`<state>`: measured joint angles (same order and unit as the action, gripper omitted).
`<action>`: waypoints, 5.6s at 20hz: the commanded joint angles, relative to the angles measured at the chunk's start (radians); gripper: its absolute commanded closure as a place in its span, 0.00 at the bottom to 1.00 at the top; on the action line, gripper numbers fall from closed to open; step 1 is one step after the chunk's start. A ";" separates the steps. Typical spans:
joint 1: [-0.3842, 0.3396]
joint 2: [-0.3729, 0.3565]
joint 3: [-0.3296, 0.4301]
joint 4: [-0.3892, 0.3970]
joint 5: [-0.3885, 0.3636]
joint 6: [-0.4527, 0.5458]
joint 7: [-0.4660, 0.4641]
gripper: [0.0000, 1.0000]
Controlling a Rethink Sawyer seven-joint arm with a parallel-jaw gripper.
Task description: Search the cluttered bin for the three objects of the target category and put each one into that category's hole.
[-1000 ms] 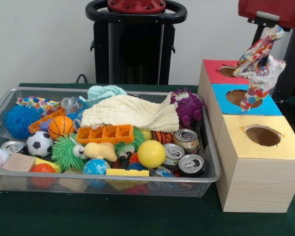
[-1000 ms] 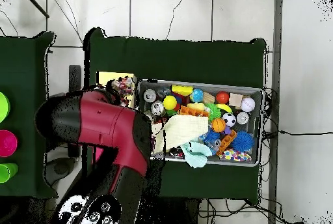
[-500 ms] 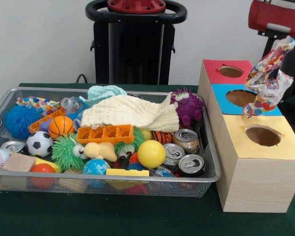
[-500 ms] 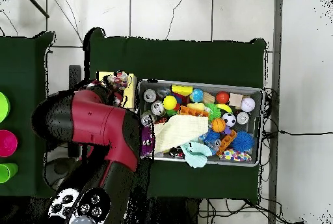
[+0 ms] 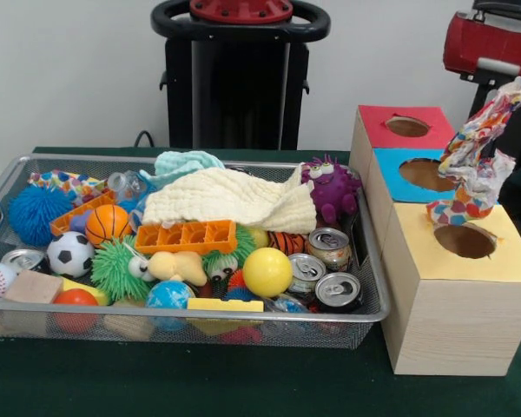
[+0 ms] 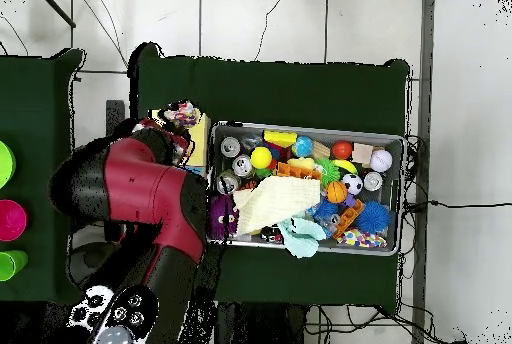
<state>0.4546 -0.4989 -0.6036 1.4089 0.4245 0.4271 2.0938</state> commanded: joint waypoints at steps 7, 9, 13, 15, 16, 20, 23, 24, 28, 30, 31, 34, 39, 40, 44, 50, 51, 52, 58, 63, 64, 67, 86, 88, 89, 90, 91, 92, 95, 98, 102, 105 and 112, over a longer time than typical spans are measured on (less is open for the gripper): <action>0.025 0.099 0.015 0.069 0.068 -0.123 0.314 1.00; 0.029 0.104 0.013 0.073 0.074 -0.130 0.312 1.00; 0.035 0.115 0.008 0.078 0.089 -0.147 0.311 1.00; 0.037 0.122 0.006 0.079 0.095 -0.155 0.310 1.00; 0.038 0.126 0.006 0.079 0.098 -0.159 0.309 1.00; 0.039 0.128 0.004 0.081 0.109 -0.166 0.302 1.00; 0.042 0.119 0.003 0.083 0.116 -0.150 0.297 1.00; 0.039 0.112 0.011 0.087 0.119 -0.149 0.293 1.00; 0.040 0.112 0.017 0.091 0.128 -0.151 0.292 1.00; 0.036 0.119 0.025 0.096 0.129 -0.169 0.287 1.00; 0.035 0.122 0.028 0.099 0.128 -0.177 0.285 1.00; 0.051 0.151 -0.011 0.085 0.116 -0.152 0.277 1.00; 0.063 0.176 -0.054 0.075 0.096 -0.111 0.256 1.00; 0.060 0.172 -0.047 0.083 0.097 -0.121 0.252 1.00; 0.058 0.170 -0.039 0.093 0.101 -0.133 0.248 1.00; 0.056 0.171 -0.014 0.110 0.115 -0.168 0.262 1.00; 0.058 0.171 -0.013 0.111 0.118 -0.167 0.266 1.00; 0.061 0.172 -0.014 0.112 0.119 -0.168 0.269 1.00; 0.057 0.182 0.016 0.126 0.138 -0.210 0.288 1.00; 0.060 0.199 0.038 0.133 0.162 -0.249 0.303 1.00; 0.060 0.203 0.042 0.134 0.167 -0.258 0.305 1.00; 0.067 0.214 0.045 0.138 0.185 -0.273 0.309 1.00; -0.002 0.145 0.225 0.202 0.231 -0.339 0.246 1.00; -0.016 0.142 0.245 0.211 0.223 -0.348 0.238 1.00; -0.021 0.142 0.250 0.214 0.219 -0.349 0.235 1.00; -0.025 0.142 0.257 0.217 0.215 -0.355 0.232 1.00; -0.031 0.144 0.264 0.219 0.211 -0.362 0.231 1.00; -0.035 0.147 0.270 0.220 0.208 -0.367 0.230 1.00; -0.037 0.158 0.273 0.215 0.205 -0.366 0.227 1.00; -0.030 0.170 0.261 0.199 0.214 -0.323 0.223 1.00; -0.035 0.171 0.261 0.187 0.213 -0.278 0.209 1.00; -0.035 0.174 0.253 0.173 0.214 -0.232 0.202 1.00; -0.046 0.174 0.267 0.163 0.208 -0.164 0.185 1.00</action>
<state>0.4508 -0.3695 -0.4915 1.5321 0.6279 0.1240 2.1031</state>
